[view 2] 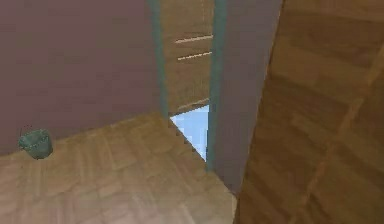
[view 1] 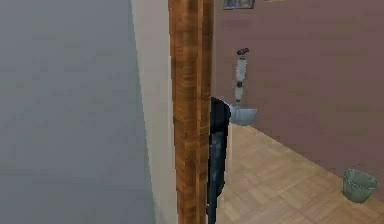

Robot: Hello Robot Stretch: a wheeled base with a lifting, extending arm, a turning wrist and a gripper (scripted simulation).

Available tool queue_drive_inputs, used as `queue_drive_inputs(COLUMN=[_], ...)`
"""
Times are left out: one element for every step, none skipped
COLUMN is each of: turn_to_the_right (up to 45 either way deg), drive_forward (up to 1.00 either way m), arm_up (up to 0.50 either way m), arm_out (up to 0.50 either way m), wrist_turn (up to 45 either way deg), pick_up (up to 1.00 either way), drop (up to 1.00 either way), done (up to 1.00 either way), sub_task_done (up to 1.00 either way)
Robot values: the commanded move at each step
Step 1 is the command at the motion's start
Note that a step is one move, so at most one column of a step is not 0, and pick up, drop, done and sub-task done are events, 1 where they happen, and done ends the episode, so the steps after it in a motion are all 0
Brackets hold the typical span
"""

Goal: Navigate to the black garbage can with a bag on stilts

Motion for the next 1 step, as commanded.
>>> queue_drive_inputs(turn_to_the_right=[0.0], drive_forward=[0.00], arm_up=[0.00], arm_out=[0.00], wrist_turn=[0.0], pick_up=[0.00], drop=[0.00], done=[1.00], sub_task_done=[0.00])
